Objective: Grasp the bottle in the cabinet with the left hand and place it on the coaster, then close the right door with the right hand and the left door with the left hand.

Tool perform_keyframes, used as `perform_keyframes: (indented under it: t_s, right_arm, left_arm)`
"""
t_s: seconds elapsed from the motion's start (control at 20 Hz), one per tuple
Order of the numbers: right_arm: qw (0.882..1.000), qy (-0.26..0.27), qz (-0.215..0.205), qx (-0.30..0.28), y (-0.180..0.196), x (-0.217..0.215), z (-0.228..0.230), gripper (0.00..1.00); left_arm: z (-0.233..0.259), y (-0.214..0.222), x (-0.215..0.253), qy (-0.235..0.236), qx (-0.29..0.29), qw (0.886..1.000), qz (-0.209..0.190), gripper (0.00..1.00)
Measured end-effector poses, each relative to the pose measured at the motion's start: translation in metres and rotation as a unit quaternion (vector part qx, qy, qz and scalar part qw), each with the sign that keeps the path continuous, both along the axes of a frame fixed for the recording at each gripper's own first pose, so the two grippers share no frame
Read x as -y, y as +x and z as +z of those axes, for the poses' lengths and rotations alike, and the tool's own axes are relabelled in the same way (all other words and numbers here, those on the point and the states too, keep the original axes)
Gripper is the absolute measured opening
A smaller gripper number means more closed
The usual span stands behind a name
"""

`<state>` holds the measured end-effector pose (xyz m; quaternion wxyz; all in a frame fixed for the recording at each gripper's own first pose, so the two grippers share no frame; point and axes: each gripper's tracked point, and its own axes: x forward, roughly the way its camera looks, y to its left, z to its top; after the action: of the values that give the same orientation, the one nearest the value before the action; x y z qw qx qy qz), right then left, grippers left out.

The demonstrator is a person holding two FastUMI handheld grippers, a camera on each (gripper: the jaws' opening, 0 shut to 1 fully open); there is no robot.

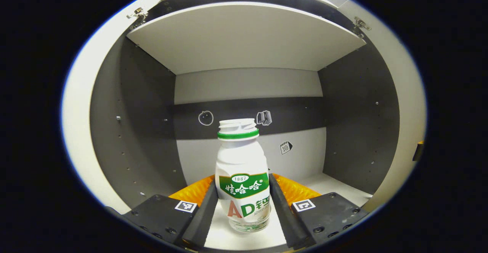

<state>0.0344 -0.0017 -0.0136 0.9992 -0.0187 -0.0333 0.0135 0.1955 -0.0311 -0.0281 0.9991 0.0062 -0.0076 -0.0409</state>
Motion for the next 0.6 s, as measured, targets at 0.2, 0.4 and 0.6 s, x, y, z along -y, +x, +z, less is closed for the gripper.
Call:
perform_keyframes:
  t_s: [0.2, 0.4, 0.6]
  right_arm:
    - [1.0, -0.005, -0.018, 0.001, -0.02, 0.008, 0.001, 0.97]
    - [0.998, -0.017, -0.059, 0.003, -0.046, 0.024, 0.002, 0.97]
    - [0.994, -0.031, -0.102, 0.007, -0.084, 0.033, 0.004, 0.97]
  left_arm:
    - [0.002, -0.035, -0.004, 0.015, 0.0, 1.0, -0.002, 0.77]
    - [0.002, -0.076, -0.001, 0.016, -0.003, 1.0, -0.02, 0.77]
    - [-0.009, -0.121, 0.004, 0.025, -0.006, 0.999, -0.045, 0.76]
